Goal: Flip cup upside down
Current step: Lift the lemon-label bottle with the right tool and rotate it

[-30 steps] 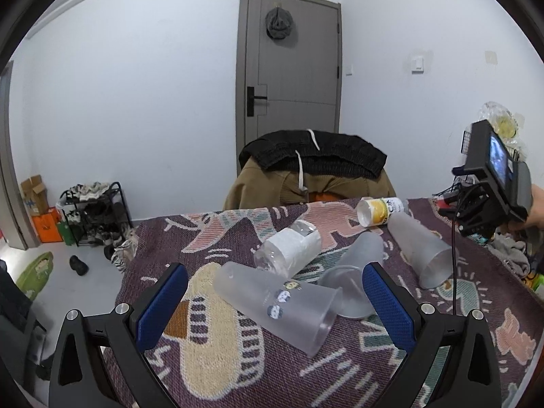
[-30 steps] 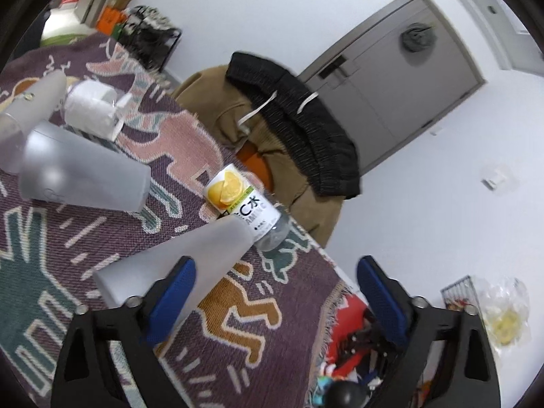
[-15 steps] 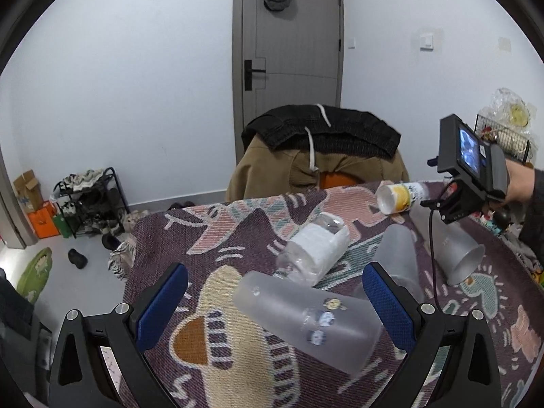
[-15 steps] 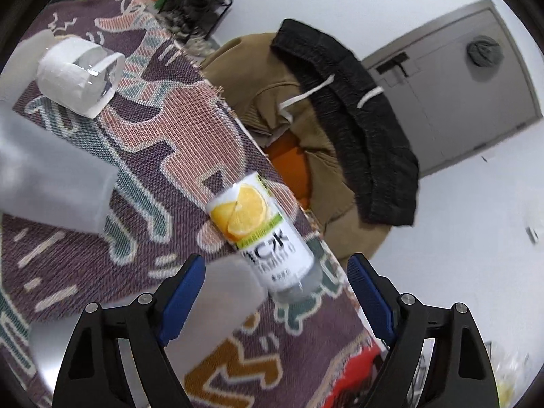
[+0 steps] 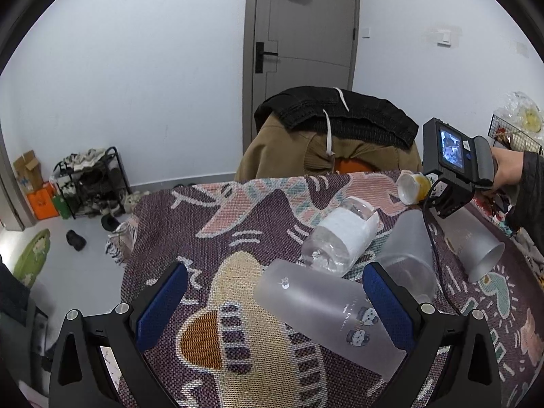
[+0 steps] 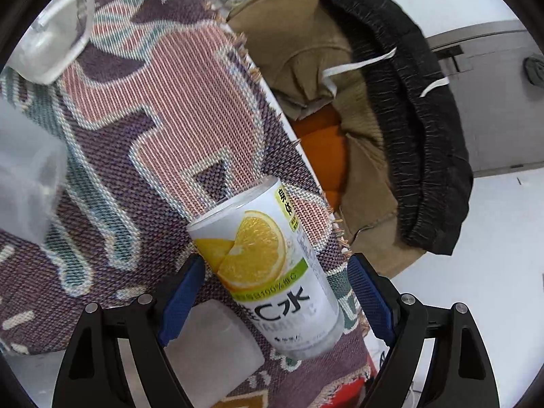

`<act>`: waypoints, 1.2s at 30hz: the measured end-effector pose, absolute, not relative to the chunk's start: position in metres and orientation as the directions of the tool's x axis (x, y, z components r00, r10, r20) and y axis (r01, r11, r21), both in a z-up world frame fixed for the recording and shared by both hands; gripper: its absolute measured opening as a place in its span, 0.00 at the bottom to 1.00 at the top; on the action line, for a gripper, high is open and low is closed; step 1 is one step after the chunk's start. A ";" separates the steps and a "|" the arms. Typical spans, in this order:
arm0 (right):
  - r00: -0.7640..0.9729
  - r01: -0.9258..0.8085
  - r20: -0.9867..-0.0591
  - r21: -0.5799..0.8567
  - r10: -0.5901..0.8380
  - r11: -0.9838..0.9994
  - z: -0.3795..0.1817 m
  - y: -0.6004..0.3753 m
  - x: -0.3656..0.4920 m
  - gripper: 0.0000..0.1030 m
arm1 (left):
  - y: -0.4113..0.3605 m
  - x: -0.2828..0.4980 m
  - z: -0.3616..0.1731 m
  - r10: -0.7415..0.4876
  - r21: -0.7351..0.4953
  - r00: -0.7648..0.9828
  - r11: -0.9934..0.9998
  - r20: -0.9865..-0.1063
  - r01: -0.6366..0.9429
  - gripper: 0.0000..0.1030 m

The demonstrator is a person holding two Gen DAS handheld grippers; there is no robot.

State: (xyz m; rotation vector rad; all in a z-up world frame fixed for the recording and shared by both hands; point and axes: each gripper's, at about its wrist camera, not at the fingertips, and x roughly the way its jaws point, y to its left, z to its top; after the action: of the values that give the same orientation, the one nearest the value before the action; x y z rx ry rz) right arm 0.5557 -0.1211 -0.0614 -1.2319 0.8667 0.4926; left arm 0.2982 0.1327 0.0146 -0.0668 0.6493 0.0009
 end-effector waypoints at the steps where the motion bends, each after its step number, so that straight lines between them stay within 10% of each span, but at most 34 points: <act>1: 0.596 -0.743 -0.793 -0.604 -0.125 0.288 -0.063 -0.121 0.557 0.83 | 0.133 0.298 0.014 -0.022 -0.064 0.796 0.998 -0.605 -0.021 1.00; 14: 0.596 -0.750 -0.795 -0.601 -0.111 0.275 -0.039 -0.116 0.541 0.66 | 0.132 0.280 0.027 0.000 -0.049 0.816 0.998 -0.578 -0.035 1.00; 36: 0.690 -0.712 -0.722 -0.691 -0.053 0.124 0.079 -0.116 0.392 0.65 | 0.115 0.211 0.070 0.002 -0.048 0.865 0.998 -0.502 -0.030 1.00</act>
State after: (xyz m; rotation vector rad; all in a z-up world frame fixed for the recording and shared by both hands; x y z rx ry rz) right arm 0.3922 -0.1164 0.0795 -1.3816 0.6970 0.5417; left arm 0.2110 0.1151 0.0702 -0.0552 0.5254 0.0164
